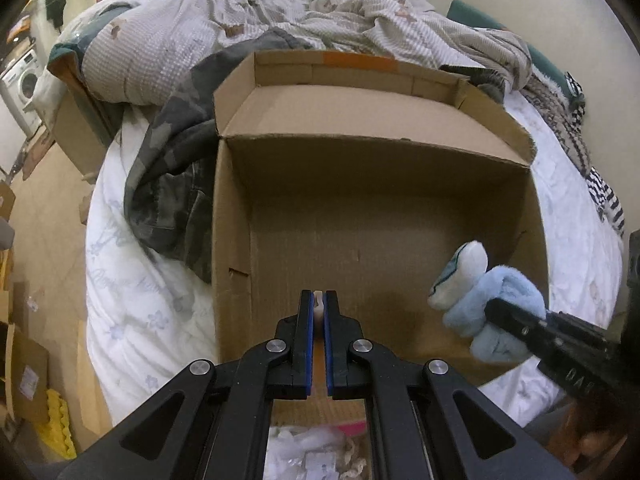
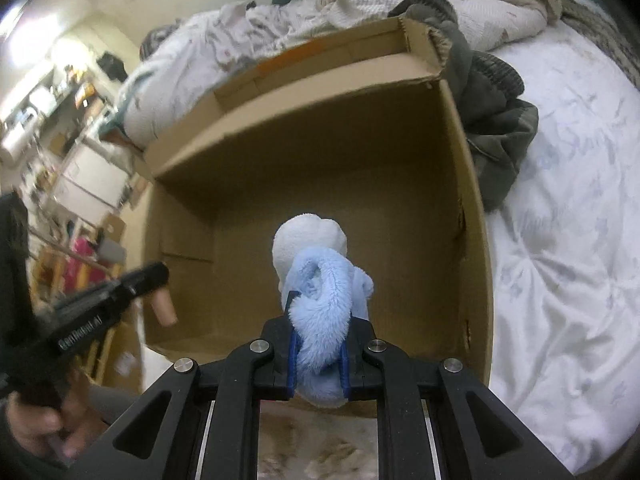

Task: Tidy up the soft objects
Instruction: 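Carry the plush into the box and open the right tool while the left tool drops the cylinder in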

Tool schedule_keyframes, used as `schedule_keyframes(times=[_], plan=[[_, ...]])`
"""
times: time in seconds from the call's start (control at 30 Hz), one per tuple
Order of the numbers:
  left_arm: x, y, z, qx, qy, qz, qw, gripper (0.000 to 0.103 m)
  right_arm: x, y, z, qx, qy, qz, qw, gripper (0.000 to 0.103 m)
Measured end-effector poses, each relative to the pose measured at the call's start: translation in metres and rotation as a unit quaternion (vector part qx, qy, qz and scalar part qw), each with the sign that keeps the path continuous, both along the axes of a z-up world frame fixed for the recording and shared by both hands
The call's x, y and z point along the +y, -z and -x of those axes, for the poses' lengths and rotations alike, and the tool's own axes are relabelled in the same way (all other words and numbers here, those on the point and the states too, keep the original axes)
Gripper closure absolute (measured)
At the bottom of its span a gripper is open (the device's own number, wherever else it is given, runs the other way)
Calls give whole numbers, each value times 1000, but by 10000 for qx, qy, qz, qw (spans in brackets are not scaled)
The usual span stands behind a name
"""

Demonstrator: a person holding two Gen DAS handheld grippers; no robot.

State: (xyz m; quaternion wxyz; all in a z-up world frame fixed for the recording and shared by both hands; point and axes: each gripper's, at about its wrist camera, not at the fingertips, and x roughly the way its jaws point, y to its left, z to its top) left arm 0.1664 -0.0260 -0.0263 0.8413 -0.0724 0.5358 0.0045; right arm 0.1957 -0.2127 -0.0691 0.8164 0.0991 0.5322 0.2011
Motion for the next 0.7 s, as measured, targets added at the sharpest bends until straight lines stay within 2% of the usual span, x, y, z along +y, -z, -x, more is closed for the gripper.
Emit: schedule_keyframes(times=[0.4,0.6,0.7], plan=[[-16,20,-8,165,53,-169,9997,98,1,20,-16,247,61,133,9996,86],[-15,24,-8,189,37,-98,9998,98,8,25,-19,343,38,229,9991,86],[-18,23,-7,135,90,-242,9996,89,10,25,-20,334,14,261,9991,86]])
